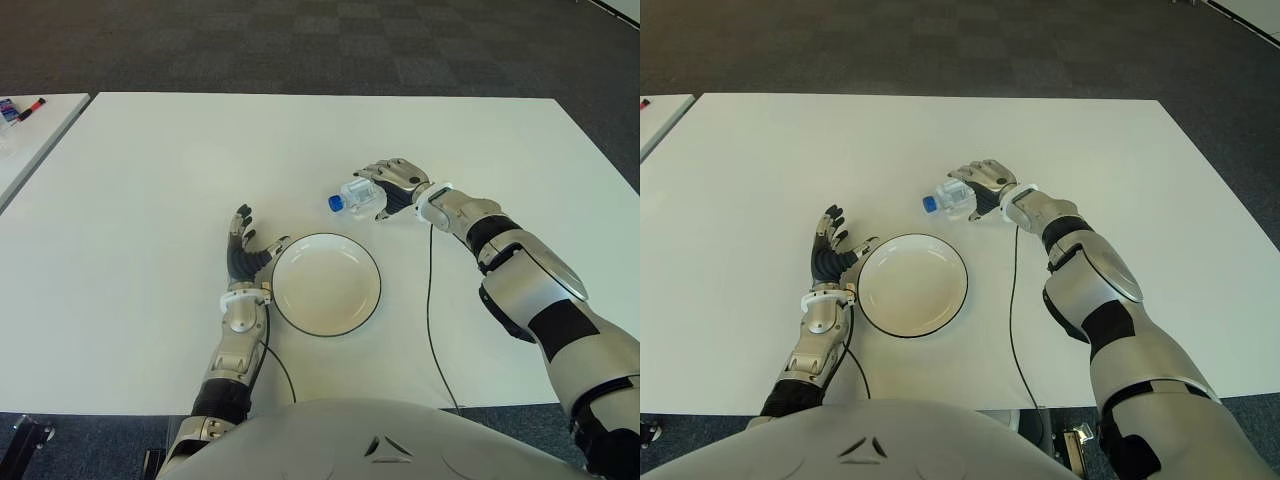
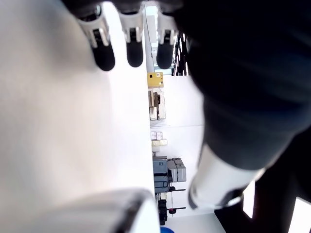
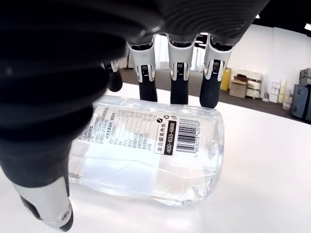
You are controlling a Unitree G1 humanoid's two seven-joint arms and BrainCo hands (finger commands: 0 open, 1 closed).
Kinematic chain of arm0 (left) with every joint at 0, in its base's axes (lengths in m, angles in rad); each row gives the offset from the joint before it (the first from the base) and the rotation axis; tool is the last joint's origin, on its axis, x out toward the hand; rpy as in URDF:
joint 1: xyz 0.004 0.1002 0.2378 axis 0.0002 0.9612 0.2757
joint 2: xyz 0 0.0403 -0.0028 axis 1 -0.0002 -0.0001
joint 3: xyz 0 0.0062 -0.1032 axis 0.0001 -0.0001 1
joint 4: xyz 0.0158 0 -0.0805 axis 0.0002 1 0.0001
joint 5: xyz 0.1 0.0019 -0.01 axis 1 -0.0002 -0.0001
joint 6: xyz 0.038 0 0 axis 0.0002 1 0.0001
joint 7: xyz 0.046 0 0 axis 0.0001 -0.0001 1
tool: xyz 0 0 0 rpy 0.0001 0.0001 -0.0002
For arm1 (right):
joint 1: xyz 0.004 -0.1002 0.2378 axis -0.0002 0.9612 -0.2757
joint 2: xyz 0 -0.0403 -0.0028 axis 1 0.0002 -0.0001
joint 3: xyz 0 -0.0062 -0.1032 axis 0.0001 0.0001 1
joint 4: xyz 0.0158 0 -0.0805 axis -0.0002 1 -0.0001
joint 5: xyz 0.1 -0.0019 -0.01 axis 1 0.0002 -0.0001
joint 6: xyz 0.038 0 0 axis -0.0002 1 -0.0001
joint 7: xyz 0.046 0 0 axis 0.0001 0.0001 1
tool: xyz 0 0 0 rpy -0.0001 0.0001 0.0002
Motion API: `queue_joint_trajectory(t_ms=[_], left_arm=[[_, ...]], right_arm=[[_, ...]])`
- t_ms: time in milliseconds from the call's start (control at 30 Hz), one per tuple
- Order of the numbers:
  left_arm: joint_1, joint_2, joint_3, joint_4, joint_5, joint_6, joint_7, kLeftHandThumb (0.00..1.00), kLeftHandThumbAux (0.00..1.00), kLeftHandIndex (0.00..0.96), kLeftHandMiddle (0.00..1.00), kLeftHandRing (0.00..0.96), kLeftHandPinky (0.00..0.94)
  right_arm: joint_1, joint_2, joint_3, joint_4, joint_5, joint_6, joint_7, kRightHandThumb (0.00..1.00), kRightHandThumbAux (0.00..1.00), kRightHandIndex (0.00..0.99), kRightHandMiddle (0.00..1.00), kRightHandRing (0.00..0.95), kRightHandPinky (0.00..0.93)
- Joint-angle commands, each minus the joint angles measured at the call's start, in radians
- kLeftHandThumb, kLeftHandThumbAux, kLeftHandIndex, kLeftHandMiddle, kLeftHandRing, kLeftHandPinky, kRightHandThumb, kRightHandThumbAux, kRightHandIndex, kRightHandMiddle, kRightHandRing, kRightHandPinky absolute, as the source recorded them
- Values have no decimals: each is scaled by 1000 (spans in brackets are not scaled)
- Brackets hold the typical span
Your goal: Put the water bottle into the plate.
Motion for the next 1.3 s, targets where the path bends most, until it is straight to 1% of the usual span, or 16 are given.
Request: queue_joint_trajectory(t_ms=[33, 333, 600, 800, 833, 867, 900, 967, 1100, 1300], left_arm=[[31, -49, -10, 15, 9, 38, 9, 0, 908, 113, 113, 106, 140], [35, -51, -10, 10, 4, 46, 2, 0, 905, 119, 115, 109, 143], [35, -51, -7, 12, -3, 44, -4, 0, 909, 112, 114, 108, 146], [35, -51, -4, 17, -4, 33, 1, 0, 913, 109, 113, 108, 144], [36, -51, -4, 17, -4, 31, 2, 0, 913, 107, 112, 107, 142], [36, -51, -4, 17, -3, 28, 2, 0, 914, 107, 111, 107, 142], [37, -51, -4, 17, -3, 26, 2, 0, 915, 105, 110, 105, 140], [38, -51, -4, 18, -3, 20, 2, 0, 918, 103, 109, 104, 139], [39, -52, -5, 17, -3, 18, 2, 0, 922, 103, 109, 104, 140], [37, -55, -5, 14, -4, 19, 4, 0, 930, 109, 115, 109, 145]], right_arm=[[28, 12, -4, 11, 5, 8, 15, 355, 749, 27, 181, 207, 228], [29, 14, -9, 10, 1, 14, 10, 346, 757, 27, 181, 206, 221], [26, 13, -16, 4, 3, 5, 6, 292, 777, 30, 169, 197, 230], [22, 4, -14, -4, -1, -16, -1, 175, 819, 34, 137, 160, 182], [22, 3, -16, -4, 1, -18, 1, 137, 832, 34, 126, 147, 168], [23, 2, -23, -4, 9, -22, 13, 123, 837, 34, 122, 143, 163], [24, 1, -28, -3, 15, -25, 22, 79, 854, 33, 111, 129, 153], [26, -1, -44, -1, 32, -31, 49, 32, 873, 32, 96, 110, 139], [27, -7, -60, -2, 51, -39, 90, 8, 887, 30, 80, 91, 128], [22, -35, -86, -14, 78, -83, 155, 0, 907, 23, 64, 73, 118]])
